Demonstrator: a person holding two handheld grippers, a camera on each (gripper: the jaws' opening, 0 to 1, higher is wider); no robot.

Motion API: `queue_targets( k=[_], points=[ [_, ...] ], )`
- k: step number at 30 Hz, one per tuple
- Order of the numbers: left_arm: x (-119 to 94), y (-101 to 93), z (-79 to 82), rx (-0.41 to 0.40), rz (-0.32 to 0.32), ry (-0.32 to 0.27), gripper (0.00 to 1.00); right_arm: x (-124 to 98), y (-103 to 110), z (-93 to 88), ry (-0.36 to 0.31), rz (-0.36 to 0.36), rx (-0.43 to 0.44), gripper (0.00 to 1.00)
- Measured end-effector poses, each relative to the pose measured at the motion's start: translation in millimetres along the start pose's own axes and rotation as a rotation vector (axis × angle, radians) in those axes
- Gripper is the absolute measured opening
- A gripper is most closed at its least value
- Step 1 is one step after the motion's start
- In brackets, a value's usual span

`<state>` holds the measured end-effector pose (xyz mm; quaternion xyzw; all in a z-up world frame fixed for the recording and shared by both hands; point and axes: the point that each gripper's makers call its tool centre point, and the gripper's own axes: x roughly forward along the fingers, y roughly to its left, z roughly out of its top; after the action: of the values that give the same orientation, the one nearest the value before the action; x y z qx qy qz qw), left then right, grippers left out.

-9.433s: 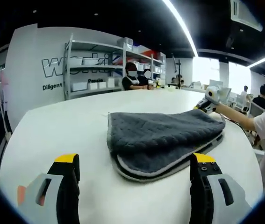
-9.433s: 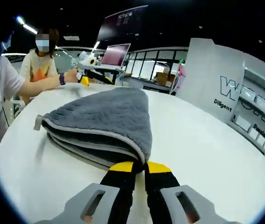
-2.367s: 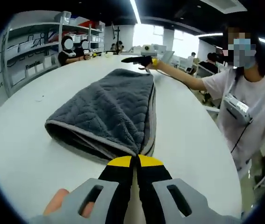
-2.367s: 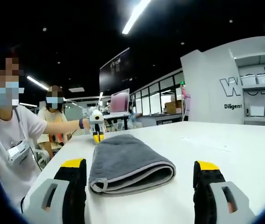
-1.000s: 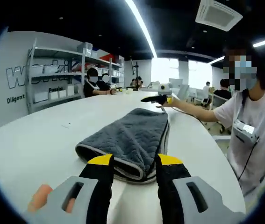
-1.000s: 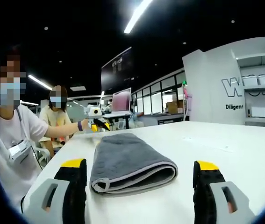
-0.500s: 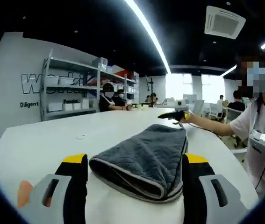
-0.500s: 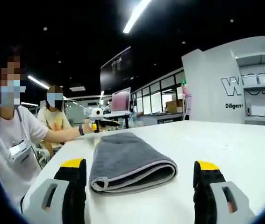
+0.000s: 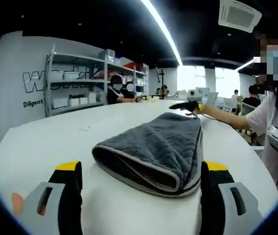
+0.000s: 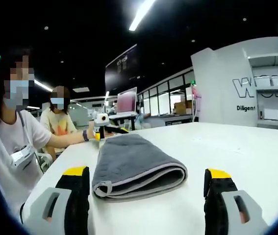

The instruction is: Fold the towel on the table until its edges align and the towel forms a compact rectangular stack.

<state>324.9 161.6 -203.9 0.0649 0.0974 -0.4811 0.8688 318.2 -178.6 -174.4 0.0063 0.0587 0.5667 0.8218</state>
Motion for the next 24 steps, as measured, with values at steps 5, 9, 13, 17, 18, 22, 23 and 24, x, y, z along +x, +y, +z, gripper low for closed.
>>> queue_targets(
  k=[5,9,13,17,18,22,23,24],
  points=[
    [-0.2,-4.6,-4.3,0.020,-0.012,0.012,0.99,1.4,2.2,-0.7,0.000,0.008,0.008,0.99],
    [0.2,-6.6,-1.2,0.023,-0.012,-0.004,0.99,3.2,4.9,-0.5,-0.001,0.007,0.002,0.99],
    [-1.0,-4.1,-4.1,0.039,0.006,0.016,0.99,4.8,4.6,1.9,-0.010,0.010,0.003,0.99],
    [-4.2,1.0,-3.2,0.023,0.022,0.010,0.99,7.0,5.5,1.8,-0.020,0.009,0.007,0.99],
    [-4.4,0.7,-3.7,0.017,0.024,0.010,0.99,8.2,7.6,3.6,-0.047,0.025,0.037,0.99],
    [-4.9,4.7,-5.2,0.017,0.031,0.017,0.99,12.2,11.5,-2.7,-0.039,0.032,0.053,0.99],
    [-5.0,5.6,-5.3,0.017,0.033,0.019,0.99,12.8,12.0,-4.0,-0.033,0.031,0.051,0.99],
    [-5.1,6.3,-5.1,0.015,0.035,0.018,0.99,13.7,13.9,-5.5,-0.031,0.029,0.046,0.99]
  ],
)
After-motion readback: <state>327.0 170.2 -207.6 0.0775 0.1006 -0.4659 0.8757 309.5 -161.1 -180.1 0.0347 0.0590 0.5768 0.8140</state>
